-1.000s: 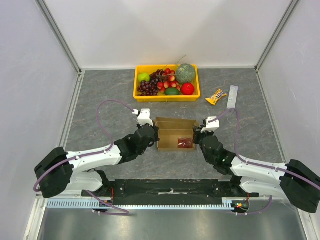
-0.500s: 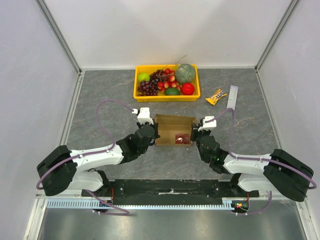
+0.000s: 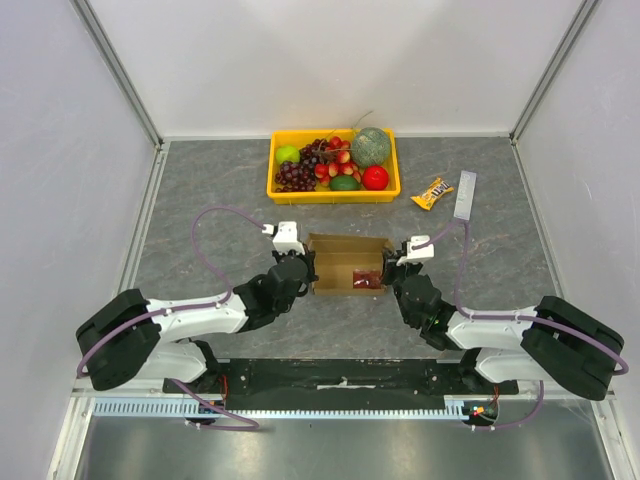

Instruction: Fold the paper box

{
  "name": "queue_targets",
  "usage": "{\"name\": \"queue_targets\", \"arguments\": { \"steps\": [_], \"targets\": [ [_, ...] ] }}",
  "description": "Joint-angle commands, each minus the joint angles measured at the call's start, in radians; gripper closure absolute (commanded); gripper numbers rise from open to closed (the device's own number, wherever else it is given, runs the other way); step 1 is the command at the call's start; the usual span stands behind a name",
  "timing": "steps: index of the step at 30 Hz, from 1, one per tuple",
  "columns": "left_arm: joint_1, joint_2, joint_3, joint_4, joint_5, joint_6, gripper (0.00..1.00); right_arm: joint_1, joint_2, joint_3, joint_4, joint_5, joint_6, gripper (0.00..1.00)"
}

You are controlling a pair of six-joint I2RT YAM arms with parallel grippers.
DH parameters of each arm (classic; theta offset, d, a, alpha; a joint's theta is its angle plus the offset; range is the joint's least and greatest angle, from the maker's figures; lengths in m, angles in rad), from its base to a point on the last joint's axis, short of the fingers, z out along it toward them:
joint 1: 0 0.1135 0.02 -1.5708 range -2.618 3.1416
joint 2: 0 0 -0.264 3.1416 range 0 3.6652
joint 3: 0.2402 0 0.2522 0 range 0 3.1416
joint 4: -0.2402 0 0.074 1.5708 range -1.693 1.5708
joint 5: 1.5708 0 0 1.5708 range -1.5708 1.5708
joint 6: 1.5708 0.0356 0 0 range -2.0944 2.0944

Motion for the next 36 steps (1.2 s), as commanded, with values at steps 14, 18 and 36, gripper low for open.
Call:
{"name": "queue_targets", "arguments": {
  "steps": [14, 18, 36],
  "targets": [
    [-0.030, -0.025, -0.048, 0.054, -0.010, -0.077, 0.98, 0.037, -0.024, -0.051, 0.111, -0.002, 0.041, 0.98],
    [-0.038, -0.031, -0.059, 0.054, -0.016, -0.083, 0.98, 0.046, -0.029, -0.065, 0.111, 0.006, 0.049, 0.98],
    [-0.077, -0.049, -0.105, 0.032, -0.036, -0.138, 0.98, 0.083, -0.038, -0.108, 0.106, 0.048, 0.075, 0.94]
  ]
}}
